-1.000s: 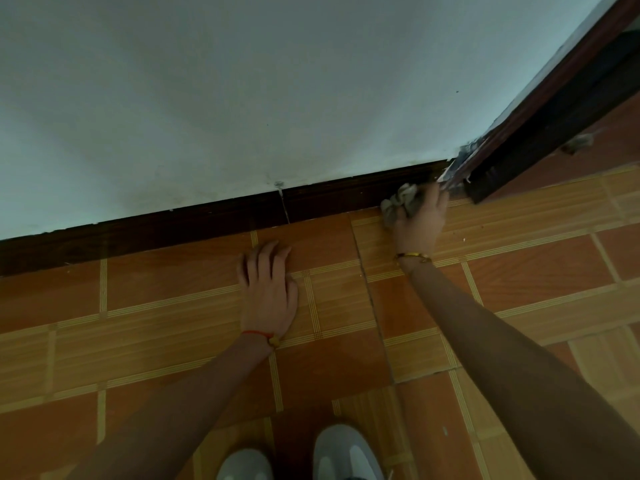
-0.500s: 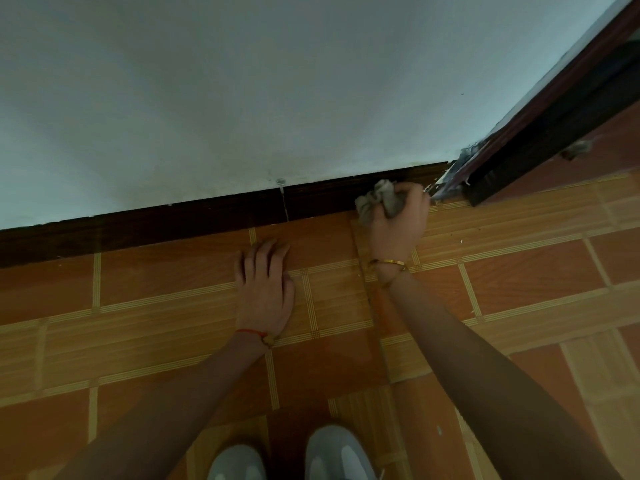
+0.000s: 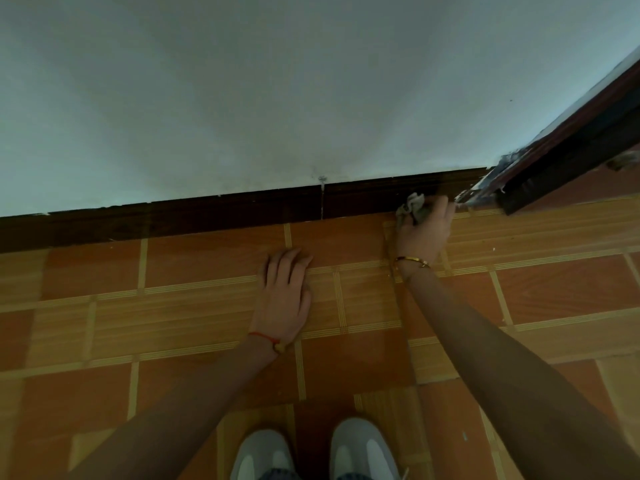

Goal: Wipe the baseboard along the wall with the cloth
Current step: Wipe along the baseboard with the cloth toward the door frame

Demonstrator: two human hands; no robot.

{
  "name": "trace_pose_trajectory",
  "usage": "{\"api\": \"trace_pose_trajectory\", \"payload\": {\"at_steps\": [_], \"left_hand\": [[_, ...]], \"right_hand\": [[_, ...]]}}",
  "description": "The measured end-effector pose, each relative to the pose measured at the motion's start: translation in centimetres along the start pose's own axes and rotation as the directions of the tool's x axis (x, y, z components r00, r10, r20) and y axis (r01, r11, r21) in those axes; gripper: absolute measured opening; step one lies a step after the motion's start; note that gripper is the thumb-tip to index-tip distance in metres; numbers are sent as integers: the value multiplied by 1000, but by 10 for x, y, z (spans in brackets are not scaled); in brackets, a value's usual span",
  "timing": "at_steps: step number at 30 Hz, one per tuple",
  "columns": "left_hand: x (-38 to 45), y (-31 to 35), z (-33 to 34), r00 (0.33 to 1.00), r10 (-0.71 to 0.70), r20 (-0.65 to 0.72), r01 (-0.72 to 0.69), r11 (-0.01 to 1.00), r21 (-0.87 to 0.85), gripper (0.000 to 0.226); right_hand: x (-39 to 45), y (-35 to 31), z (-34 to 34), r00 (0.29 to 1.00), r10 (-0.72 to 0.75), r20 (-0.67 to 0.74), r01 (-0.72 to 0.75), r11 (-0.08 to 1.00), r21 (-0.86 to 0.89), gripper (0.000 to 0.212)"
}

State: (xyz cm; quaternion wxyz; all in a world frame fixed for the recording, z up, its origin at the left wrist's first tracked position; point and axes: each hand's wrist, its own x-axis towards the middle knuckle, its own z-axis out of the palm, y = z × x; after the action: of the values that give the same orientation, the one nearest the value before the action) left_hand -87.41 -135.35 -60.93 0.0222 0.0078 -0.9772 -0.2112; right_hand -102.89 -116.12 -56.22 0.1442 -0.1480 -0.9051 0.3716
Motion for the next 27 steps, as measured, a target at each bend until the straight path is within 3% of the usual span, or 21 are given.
{"api": "trace_pose_trajectory", "payload": {"at_steps": [7, 12, 16, 22, 27], "left_hand": [[-13, -6, -10, 998, -46, 34, 45, 999, 19, 47], [-18, -11, -20, 997, -69, 28, 67, 997, 38, 47], [-20, -18, -32, 993, -115, 25, 114, 993, 34, 47], [-7, -7, -89, 960, -261, 104, 264, 964, -17, 45], [3, 35, -186, 924, -339, 174, 354, 933, -60, 40]], "right_hand": [[-49, -37, 23, 976, -112, 189, 98, 992, 81, 30], [-79, -60, 44, 906, -263, 332, 208, 959, 193, 31], [-85, -66, 42, 884, -324, 337, 263, 941, 215, 32], [-51, -71, -20, 891, -224, 396, 228, 973, 37, 36], [-26, -121, -110, 852, -188, 489, 259, 962, -82, 35]]}}
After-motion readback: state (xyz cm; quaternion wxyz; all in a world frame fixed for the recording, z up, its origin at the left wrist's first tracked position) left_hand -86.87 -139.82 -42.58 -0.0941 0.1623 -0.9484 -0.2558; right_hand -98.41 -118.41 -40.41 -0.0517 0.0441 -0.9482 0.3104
